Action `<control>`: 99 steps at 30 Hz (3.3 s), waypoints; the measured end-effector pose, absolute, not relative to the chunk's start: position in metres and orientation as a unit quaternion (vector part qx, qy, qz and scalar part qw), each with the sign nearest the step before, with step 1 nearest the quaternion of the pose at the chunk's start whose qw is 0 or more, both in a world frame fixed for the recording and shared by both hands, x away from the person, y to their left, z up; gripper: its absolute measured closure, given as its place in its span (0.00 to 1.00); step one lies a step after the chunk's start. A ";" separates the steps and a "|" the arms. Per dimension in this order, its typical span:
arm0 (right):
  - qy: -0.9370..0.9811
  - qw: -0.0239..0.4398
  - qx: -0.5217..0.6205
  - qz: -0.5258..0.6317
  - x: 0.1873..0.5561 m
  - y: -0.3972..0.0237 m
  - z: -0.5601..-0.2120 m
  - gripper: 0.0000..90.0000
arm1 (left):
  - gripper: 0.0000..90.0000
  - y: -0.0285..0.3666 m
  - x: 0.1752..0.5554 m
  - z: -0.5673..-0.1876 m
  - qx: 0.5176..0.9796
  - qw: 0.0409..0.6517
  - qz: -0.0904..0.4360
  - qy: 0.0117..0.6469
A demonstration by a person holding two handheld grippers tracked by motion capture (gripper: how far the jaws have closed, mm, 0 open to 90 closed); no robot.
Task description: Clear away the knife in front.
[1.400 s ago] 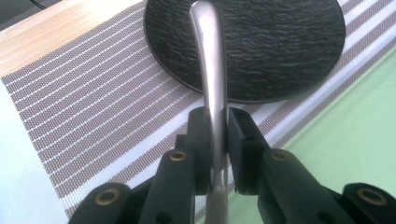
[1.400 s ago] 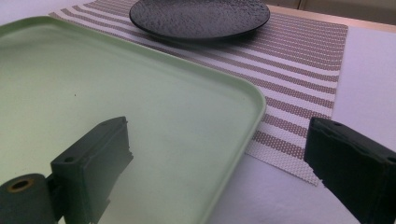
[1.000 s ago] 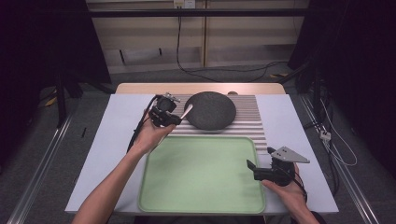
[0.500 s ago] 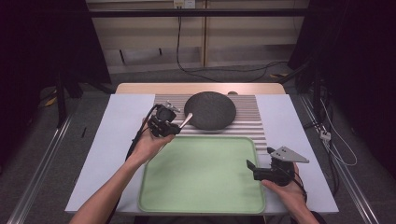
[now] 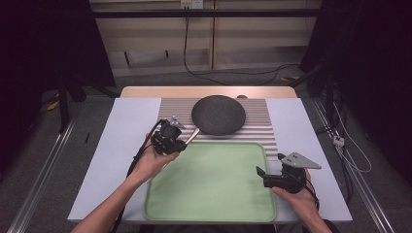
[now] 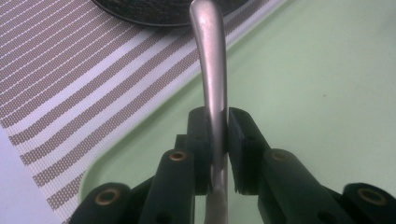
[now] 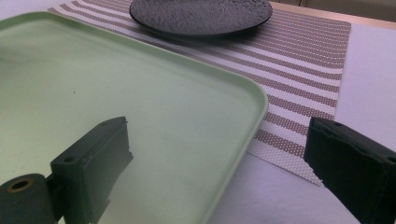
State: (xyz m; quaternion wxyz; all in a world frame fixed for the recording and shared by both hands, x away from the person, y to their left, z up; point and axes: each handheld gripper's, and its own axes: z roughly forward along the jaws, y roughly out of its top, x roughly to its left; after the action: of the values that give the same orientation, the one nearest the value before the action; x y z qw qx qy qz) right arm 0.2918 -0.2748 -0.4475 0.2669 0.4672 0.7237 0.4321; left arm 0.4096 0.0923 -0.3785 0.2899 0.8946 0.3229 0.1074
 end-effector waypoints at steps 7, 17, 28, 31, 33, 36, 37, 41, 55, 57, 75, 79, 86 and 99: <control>0.723 0.267 0.467 0.432 0.292 -0.275 -0.447 0.07 | 0.89 0.097 0.402 -0.390 0.899 0.277 0.099 0.325; 0.725 0.266 0.467 0.431 0.292 -0.274 -0.447 0.08 | 0.89 0.106 0.399 -0.406 0.895 0.263 0.083 0.351; 0.725 0.265 0.466 0.432 0.292 -0.274 -0.447 0.07 | 0.88 0.090 0.393 -0.413 0.896 0.259 0.055 0.356; 0.725 0.264 0.466 0.432 0.292 -0.274 -0.447 0.08 | 0.88 0.087 0.391 -0.418 0.900 0.252 0.056 0.350; 0.725 0.264 0.466 0.433 0.292 -0.274 -0.447 0.07 | 0.88 0.087 0.391 -0.418 0.901 0.253 0.056 0.348; 0.726 0.265 0.464 0.433 0.291 -0.274 -0.447 0.08 | 0.88 0.086 0.392 -0.421 0.902 0.252 0.058 0.346; 0.726 0.265 0.464 0.433 0.292 -0.274 -0.447 0.08 | 0.88 0.086 0.392 -0.422 0.902 0.250 0.057 0.346; 0.726 0.264 0.465 0.433 0.292 -0.274 -0.447 0.08 | 0.88 0.085 0.392 -0.427 0.904 0.248 0.054 0.345; 0.726 0.264 0.464 0.432 0.291 -0.274 -0.447 0.08 | 0.63 0.094 0.394 -0.432 0.898 0.266 0.076 0.342; 0.726 0.265 0.464 0.433 0.291 -0.275 -0.447 0.08 | 0.58 0.095 0.393 -0.433 0.899 0.270 0.076 0.335; 0.722 0.260 0.469 0.436 0.291 -0.276 -0.447 0.08 | 0.13 0.098 0.393 -0.424 0.893 0.331 0.076 0.295; 0.722 0.259 0.470 0.436 0.291 -0.277 -0.447 0.08 | 0.18 0.090 0.388 -0.420 0.892 0.346 0.092 0.276; 0.723 0.259 0.468 0.437 0.290 -0.277 -0.447 0.08 | 0.46 0.073 0.381 -0.424 0.890 0.360 0.087 0.265; 0.727 0.262 0.464 0.433 0.292 -0.275 -0.447 0.08 | 0.96 0.072 0.379 -0.432 0.900 0.347 0.078 0.254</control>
State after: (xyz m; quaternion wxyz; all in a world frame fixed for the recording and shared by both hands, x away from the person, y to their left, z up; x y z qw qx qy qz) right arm 0.2919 -0.2748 -0.4474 0.2621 0.4643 0.7268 0.4331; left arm 0.3787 0.0724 -0.4318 0.3466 0.8998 0.2536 0.0775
